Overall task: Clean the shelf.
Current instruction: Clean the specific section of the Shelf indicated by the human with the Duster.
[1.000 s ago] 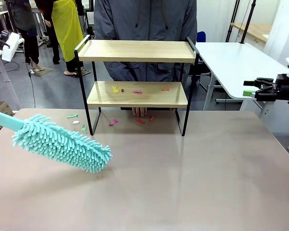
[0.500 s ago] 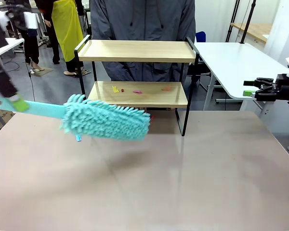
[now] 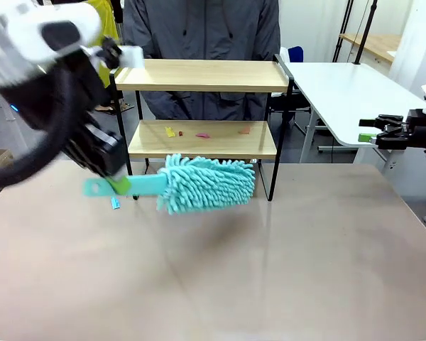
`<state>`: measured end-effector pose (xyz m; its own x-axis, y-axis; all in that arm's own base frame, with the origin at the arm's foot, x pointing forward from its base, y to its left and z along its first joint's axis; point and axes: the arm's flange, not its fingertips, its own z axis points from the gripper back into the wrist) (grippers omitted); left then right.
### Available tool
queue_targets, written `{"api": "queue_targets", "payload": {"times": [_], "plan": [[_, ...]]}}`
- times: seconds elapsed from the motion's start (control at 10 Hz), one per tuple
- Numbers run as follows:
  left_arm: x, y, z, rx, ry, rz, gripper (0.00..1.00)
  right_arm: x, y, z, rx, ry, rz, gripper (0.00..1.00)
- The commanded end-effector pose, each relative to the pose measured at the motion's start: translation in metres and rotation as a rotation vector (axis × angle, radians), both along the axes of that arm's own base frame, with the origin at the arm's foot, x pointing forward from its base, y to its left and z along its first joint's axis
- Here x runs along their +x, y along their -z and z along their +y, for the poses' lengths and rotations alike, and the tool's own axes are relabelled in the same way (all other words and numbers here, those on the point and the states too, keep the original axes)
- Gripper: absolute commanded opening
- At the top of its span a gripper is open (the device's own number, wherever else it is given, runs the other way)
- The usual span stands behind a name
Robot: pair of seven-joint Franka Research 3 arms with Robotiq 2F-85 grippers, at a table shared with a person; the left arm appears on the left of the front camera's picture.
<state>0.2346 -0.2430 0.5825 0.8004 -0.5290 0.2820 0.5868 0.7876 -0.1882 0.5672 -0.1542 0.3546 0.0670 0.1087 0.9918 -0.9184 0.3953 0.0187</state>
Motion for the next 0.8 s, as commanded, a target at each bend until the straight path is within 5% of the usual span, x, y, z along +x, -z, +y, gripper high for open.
{"api": "queue_targets", "payload": {"times": [0.0, 0.1, 0.7], "plan": [[-0.003, 0.017, -0.017, 0.001, -0.085, 0.028, 0.13, 0.000, -0.002, 0.002, 0.000, -0.002, -0.004, 1.00], [0.002, -0.002, -0.010, -0.036, -0.008, 0.013, 0.13, 0.000, -0.002, 0.002, 0.000, -0.002, -0.004, 1.00], [-0.004, 0.043, -0.055, -0.042, -0.097, -0.026, 0.13, 0.000, -0.002, 0.002, 0.000, -0.002, -0.004, 1.00]]}}
